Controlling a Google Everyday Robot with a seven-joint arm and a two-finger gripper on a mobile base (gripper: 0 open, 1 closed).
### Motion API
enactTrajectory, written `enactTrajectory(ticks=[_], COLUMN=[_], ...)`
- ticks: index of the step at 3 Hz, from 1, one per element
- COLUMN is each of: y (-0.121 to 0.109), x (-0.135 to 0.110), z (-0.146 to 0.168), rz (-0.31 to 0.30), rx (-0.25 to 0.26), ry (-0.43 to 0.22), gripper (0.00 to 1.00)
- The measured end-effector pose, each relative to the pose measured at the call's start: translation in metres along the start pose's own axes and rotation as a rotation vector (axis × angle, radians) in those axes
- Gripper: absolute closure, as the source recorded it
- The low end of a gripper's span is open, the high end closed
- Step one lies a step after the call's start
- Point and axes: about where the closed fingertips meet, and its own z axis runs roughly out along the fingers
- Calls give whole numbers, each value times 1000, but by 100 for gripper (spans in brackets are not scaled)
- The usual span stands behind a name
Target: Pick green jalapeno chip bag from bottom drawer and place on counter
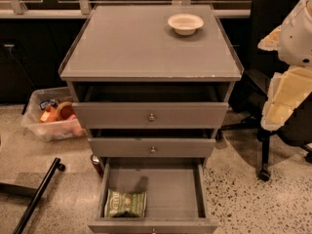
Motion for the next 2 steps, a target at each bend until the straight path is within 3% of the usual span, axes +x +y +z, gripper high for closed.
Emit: enactTrajectory(ticks=[2], y=[2], x=[-6], z=[7], rz=[-20], rx=[6], ry=[-18], gripper=[0])
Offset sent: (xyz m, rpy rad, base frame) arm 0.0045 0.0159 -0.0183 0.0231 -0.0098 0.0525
